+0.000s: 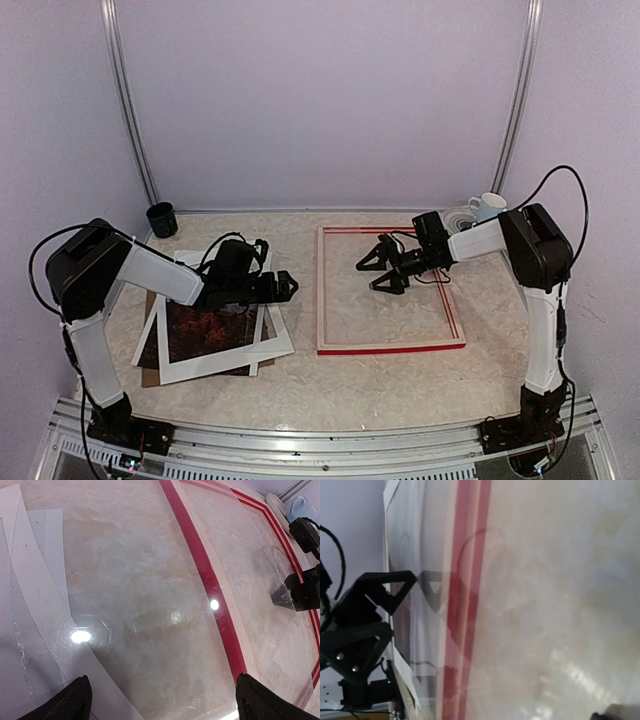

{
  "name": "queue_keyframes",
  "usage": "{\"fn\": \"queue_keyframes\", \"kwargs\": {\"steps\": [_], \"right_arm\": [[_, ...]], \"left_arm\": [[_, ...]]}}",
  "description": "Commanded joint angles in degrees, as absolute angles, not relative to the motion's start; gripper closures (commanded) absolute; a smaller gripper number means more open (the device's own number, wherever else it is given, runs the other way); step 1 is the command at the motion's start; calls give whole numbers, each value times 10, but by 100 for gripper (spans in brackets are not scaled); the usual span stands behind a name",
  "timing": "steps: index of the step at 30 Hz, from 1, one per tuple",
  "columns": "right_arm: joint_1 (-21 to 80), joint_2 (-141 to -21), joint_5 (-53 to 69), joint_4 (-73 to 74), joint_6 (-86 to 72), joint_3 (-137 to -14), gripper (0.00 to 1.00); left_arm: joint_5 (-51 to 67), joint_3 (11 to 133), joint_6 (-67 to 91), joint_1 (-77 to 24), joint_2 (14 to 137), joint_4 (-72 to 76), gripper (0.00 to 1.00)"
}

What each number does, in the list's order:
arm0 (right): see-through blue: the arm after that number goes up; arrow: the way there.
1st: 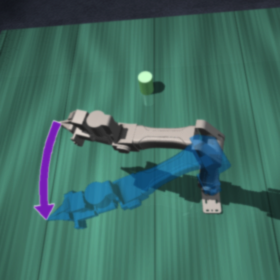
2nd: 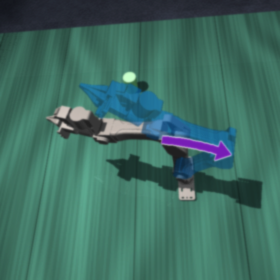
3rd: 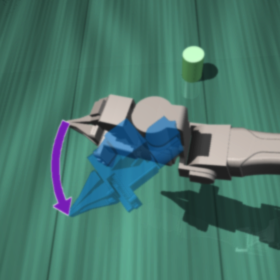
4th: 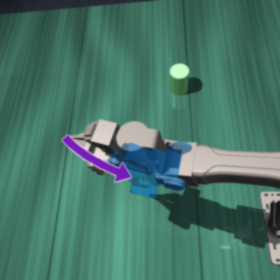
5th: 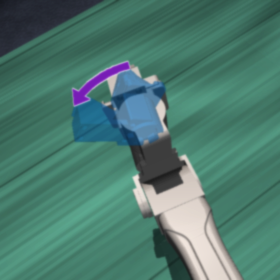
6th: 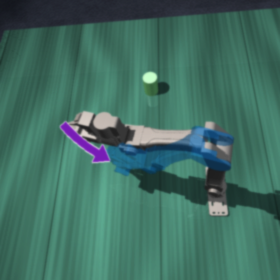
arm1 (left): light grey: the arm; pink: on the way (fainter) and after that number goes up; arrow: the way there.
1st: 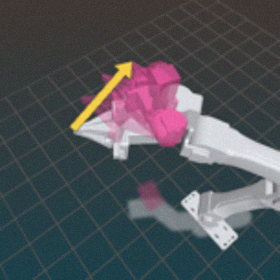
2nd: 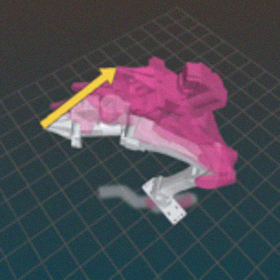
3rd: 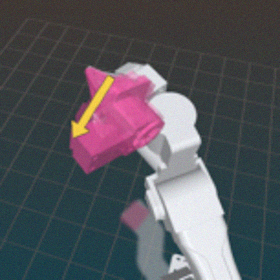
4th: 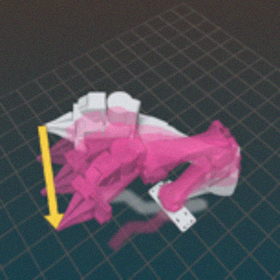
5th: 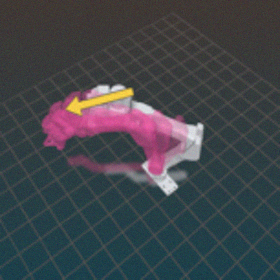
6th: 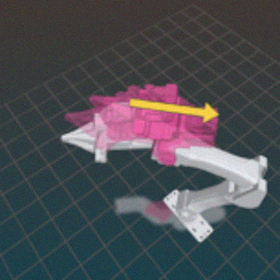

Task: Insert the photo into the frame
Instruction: Pick up the glass panel from the frame body.

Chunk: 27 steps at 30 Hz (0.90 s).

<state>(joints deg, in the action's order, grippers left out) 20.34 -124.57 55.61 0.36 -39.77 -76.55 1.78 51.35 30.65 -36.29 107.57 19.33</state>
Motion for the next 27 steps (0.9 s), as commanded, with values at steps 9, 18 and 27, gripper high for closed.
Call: {"fn": "queue_keyframes", "kwargs": {"steps": [9,18,27], "right_arm": [[229,-1296,608,-92,-467,-767,9],[239,-1306,631,-153,-507,-759,16],[241,-1307,640,-166,-520,-758,38]], "left_arm": [[40,511,313,-359,1092,203,1],[47,513,316,-359,1099,205,1],[49,512,317,-360,1097,205,1]]}}
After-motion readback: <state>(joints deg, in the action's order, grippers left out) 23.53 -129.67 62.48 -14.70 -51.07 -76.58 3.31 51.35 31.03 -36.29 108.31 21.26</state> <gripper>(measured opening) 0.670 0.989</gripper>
